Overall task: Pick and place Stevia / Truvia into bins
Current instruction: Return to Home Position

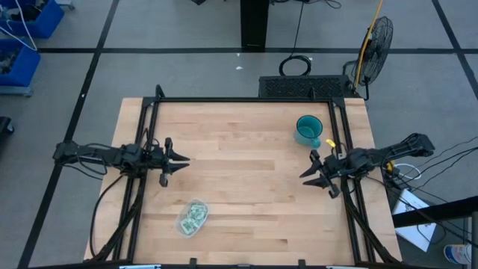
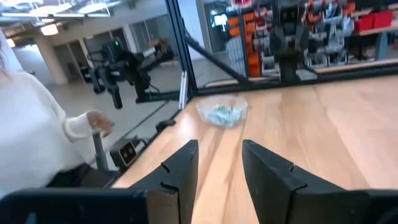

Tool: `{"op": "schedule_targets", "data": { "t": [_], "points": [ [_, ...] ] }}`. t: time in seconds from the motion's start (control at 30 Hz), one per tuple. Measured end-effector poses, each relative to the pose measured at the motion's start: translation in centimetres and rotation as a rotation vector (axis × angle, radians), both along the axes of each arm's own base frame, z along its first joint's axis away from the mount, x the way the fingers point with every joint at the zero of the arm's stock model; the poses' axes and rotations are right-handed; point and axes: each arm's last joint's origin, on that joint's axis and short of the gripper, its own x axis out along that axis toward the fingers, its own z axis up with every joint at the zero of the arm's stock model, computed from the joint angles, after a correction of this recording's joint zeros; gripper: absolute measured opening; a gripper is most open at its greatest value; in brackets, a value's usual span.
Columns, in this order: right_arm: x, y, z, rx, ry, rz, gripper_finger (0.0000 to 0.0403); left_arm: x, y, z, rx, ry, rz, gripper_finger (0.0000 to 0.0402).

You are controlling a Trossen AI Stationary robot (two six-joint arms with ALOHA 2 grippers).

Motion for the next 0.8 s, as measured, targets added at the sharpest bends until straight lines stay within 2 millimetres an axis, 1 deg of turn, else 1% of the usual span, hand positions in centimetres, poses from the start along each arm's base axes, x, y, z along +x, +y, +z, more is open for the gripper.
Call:
{"op": "schedule_targets", "data": {
  "t": [0.8],
  "points": [
    [0.0,0.0,-0.2,-0.005,0.018,-0.001,0.012,0.0,0.0,-0.01,-0.002,0.001,0.0,0.0095]
  ]
}}
